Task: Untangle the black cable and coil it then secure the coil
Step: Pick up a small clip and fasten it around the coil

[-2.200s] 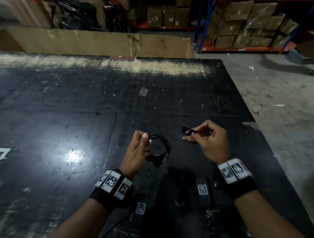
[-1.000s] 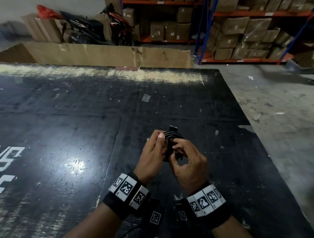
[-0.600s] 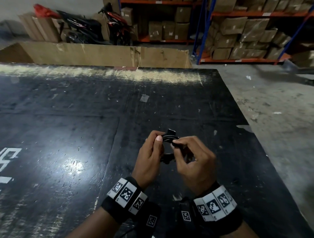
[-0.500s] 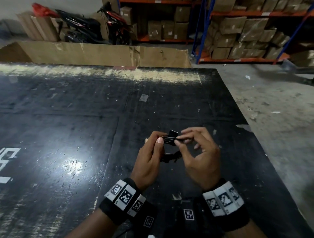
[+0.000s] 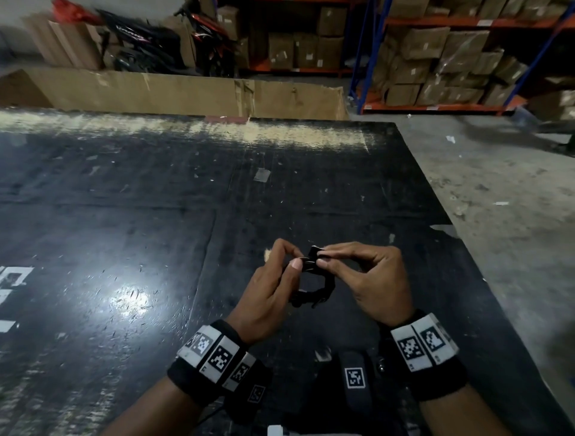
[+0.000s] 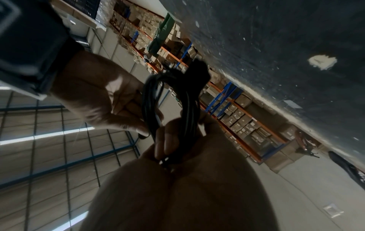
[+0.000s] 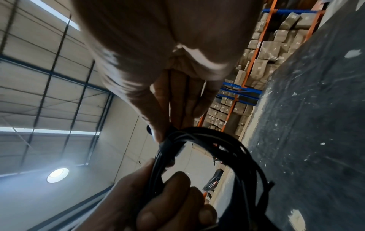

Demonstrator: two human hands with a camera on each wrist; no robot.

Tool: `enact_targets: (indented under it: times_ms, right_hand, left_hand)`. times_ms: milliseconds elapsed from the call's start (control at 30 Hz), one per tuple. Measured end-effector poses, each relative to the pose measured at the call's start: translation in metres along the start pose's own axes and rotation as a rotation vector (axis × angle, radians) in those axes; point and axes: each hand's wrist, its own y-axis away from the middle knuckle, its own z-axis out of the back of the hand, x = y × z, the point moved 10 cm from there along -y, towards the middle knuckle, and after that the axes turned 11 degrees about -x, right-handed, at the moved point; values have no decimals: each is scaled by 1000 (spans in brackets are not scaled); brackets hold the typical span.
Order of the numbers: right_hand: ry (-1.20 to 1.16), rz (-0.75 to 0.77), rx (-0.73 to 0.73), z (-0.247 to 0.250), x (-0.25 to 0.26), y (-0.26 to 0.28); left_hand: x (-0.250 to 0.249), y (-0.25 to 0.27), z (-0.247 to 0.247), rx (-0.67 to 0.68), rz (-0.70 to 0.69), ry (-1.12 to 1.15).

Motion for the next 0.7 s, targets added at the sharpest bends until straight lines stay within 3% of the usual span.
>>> enact_targets:
  times_ms: [267,533,700]
  right_hand:
    - [27,21,-34,-8,3,-1]
    - [-207,-381,-103,-11,-41,-3]
    - [-445,-632,-255,-4,-73,2]
  left_hand:
    - [21,-7,-1,109,75,-27]
    - [22,-12,-2,166,51,10]
    - [55,-4,-6,139,297,240]
